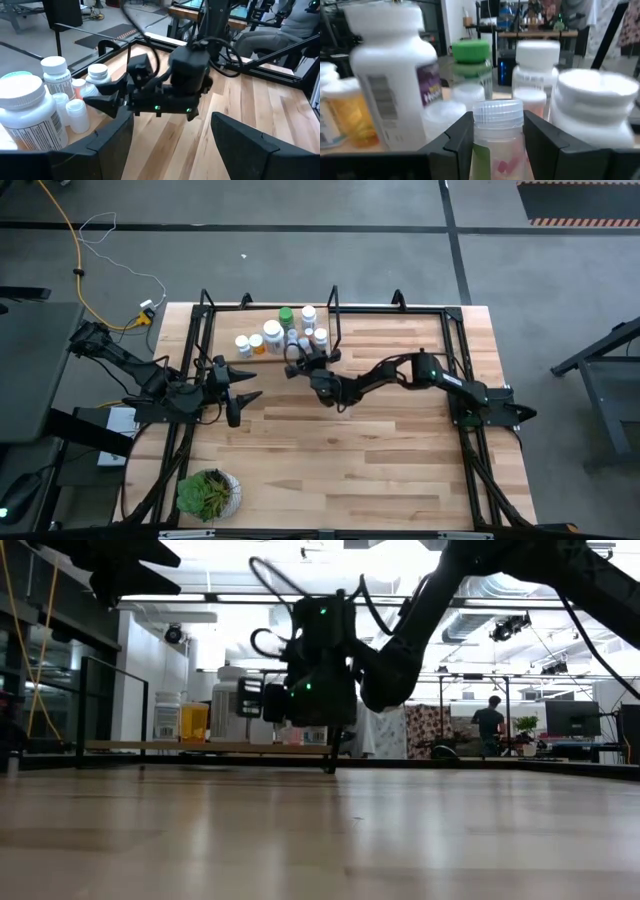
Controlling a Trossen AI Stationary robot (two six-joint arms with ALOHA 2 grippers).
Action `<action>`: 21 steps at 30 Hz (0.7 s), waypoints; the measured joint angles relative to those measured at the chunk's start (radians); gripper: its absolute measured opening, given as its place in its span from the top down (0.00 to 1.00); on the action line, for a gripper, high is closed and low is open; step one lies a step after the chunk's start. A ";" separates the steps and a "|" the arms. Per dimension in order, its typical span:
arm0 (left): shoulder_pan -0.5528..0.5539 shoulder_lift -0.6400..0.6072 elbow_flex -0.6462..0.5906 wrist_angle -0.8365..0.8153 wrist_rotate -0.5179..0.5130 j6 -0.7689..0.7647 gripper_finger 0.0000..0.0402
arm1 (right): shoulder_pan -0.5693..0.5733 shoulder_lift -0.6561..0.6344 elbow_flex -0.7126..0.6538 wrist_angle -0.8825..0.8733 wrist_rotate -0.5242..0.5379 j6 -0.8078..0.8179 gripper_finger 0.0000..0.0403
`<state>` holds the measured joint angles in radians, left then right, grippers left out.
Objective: Pick and place medicine bottles onto shelf by color
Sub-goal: Put the small green pill bottle on the shelf
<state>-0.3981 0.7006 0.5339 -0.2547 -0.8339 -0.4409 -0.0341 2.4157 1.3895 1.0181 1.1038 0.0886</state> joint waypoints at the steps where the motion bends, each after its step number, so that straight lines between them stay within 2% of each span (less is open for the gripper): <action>1: 0.000 0.000 0.000 0.001 0.000 0.000 0.36 | -0.006 0.000 0.000 -0.030 -0.006 0.035 0.68; 6: 0.000 0.000 0.000 0.002 0.000 0.000 0.36 | -0.025 -0.003 0.001 -0.098 -0.012 0.140 0.67; 15: 0.000 0.000 0.000 0.007 0.000 0.000 0.36 | -0.028 -0.003 0.001 -0.100 -0.011 0.138 0.59; 21: 0.000 0.000 0.000 0.007 0.000 0.000 0.36 | -0.024 0.001 -0.002 -0.094 -0.020 0.086 0.57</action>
<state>-0.3981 0.7006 0.5339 -0.2478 -0.8337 -0.4408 -0.0578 2.4168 1.3872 0.9238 1.0838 0.1743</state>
